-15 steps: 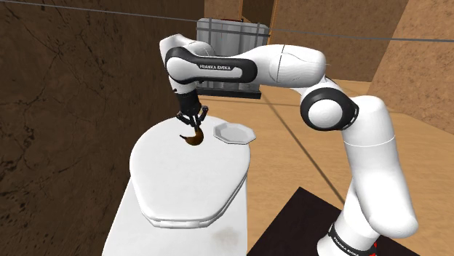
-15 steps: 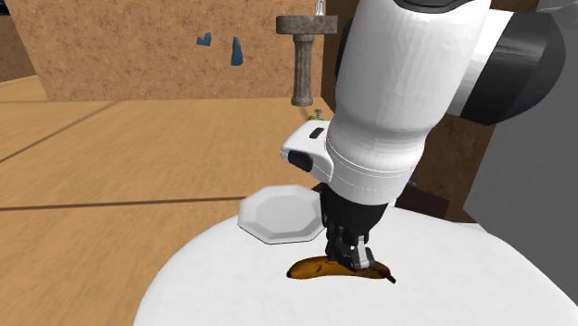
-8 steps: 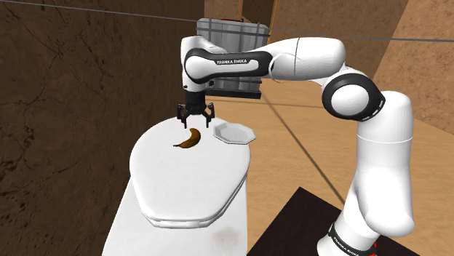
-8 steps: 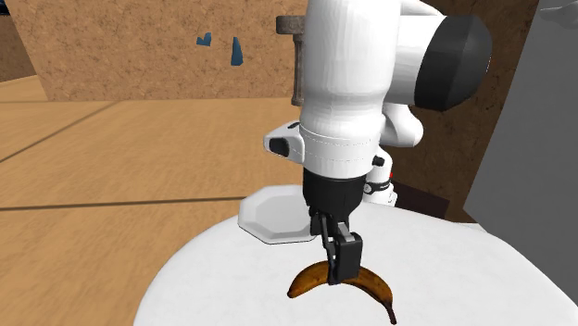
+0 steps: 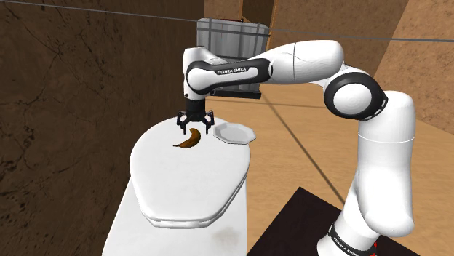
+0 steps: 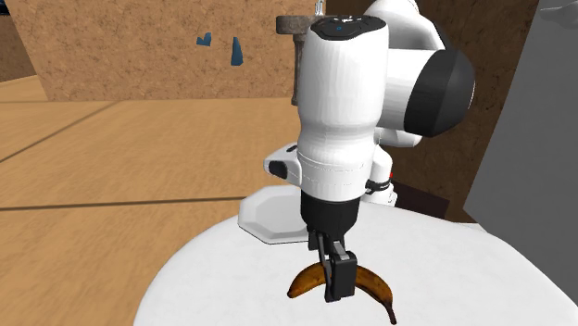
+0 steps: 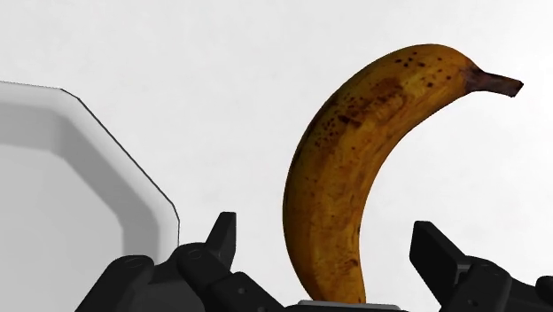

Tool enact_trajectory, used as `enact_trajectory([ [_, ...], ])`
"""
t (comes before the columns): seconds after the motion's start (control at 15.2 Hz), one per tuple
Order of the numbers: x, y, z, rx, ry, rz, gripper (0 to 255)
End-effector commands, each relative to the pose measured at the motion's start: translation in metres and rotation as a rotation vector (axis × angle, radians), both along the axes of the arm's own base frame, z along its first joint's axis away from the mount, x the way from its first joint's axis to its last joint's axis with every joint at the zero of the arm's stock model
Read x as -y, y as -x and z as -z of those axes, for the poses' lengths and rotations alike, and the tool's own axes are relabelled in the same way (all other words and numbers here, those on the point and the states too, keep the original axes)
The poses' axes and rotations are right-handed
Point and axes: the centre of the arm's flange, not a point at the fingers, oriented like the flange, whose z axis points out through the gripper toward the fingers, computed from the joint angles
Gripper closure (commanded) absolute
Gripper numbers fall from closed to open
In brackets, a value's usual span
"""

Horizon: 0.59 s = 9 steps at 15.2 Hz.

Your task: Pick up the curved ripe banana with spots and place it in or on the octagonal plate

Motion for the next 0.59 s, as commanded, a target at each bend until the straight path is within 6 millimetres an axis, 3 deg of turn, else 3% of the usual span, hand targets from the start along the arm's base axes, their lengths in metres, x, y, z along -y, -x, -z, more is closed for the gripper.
enact_trajectory([
  [0.0,-0.0001,0.0001,0.001,0.0,0.0,0.0,0],
  [0.26,-0.0001,0.0002,0.001,0.0,0.0,0.0,0],
  [0.33,-0.0001,0.0002,0.001,0.0,0.0,0.0,255],
  [0.53,-0.0001,0.0002,0.001,0.0,0.0,0.0,255],
])
